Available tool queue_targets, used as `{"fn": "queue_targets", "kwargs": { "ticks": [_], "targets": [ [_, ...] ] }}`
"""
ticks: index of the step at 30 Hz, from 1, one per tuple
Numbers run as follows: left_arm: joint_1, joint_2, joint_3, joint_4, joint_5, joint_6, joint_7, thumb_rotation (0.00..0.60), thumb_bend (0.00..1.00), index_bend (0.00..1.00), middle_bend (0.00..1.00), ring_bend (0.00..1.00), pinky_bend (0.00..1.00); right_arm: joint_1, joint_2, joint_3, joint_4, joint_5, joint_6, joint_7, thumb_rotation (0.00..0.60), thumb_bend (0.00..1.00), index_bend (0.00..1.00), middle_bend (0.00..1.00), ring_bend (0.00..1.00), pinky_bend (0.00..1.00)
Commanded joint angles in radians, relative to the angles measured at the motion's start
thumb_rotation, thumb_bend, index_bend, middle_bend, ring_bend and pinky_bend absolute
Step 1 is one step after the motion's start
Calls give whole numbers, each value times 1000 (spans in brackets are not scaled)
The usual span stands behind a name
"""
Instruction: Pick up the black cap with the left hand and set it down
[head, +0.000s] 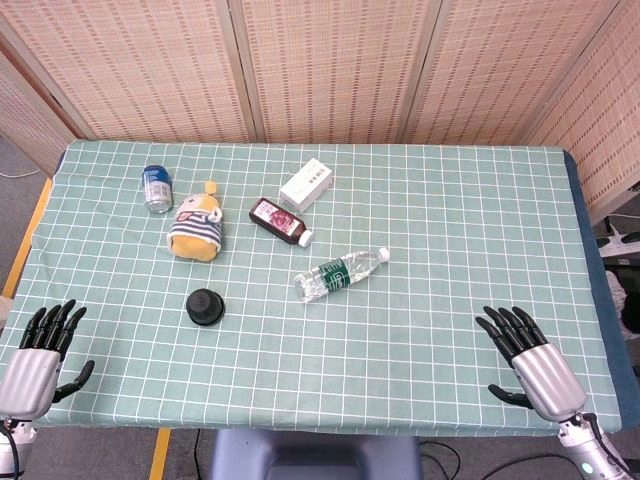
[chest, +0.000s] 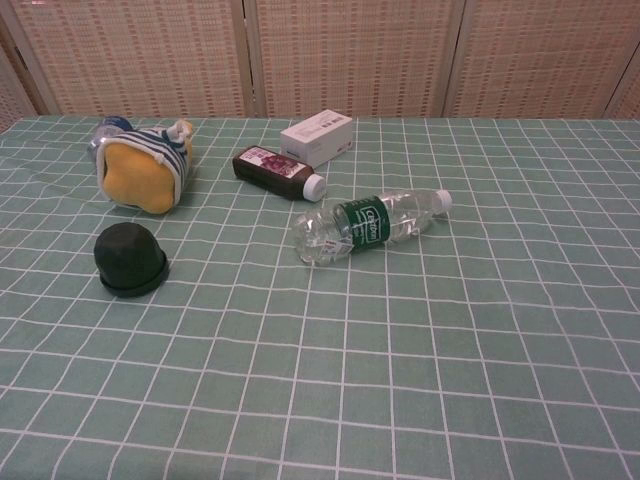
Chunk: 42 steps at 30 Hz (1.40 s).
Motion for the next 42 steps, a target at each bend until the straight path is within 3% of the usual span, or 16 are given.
{"fn": "queue_targets", "kwargs": {
  "ticks": [1,6,12,19,24,31,35,39,42],
  "targets": [
    [-7,-2,4,-2,9,-7,-8,600,341,0,0,0,0,0,1,-2,-1,-4,1,3,600,0,0,0,0,0],
    [-65,18,6,-44,36,-77,-82,600,343,0,0,0,0,-6,10,-3,-9,-14,20,8,600,0,0,0,0,0],
    [-254,154,-18,-271,67,-314,-197,600,344,0,0,0,0,-9,15,-4,-11,-21,30,15,600,0,0,0,0,0],
    [-457,187,-107,-437,-164,-673,-126,600,368,0,0,0,0,-2,17,-6,-15,-13,7,29,600,0,0,0,0,0],
    [-545,151,-137,-437,-322,-796,3,600,366,0,0,0,0,6,22,-6,-15,-1,-13,52,600,0,0,0,0,0],
    [-623,96,-132,-378,-495,-852,191,600,367,0,0,0,0,7,31,2,-18,4,0,71,600,0,0,0,0,0],
    [-642,89,-126,-361,-536,-867,225,600,366,0,0,0,0,5,31,4,-17,5,5,74,600,0,0,0,0,0],
    [-717,77,-91,-303,-700,-974,289,600,365,0,0,0,0,4,24,8,-11,9,7,75,600,0,0,0,0,0],
    [-761,78,-63,-285,-777,-995,330,600,365,0,0,0,0,3,23,10,-12,12,8,73,600,0,0,0,0,0]
  ]
}}
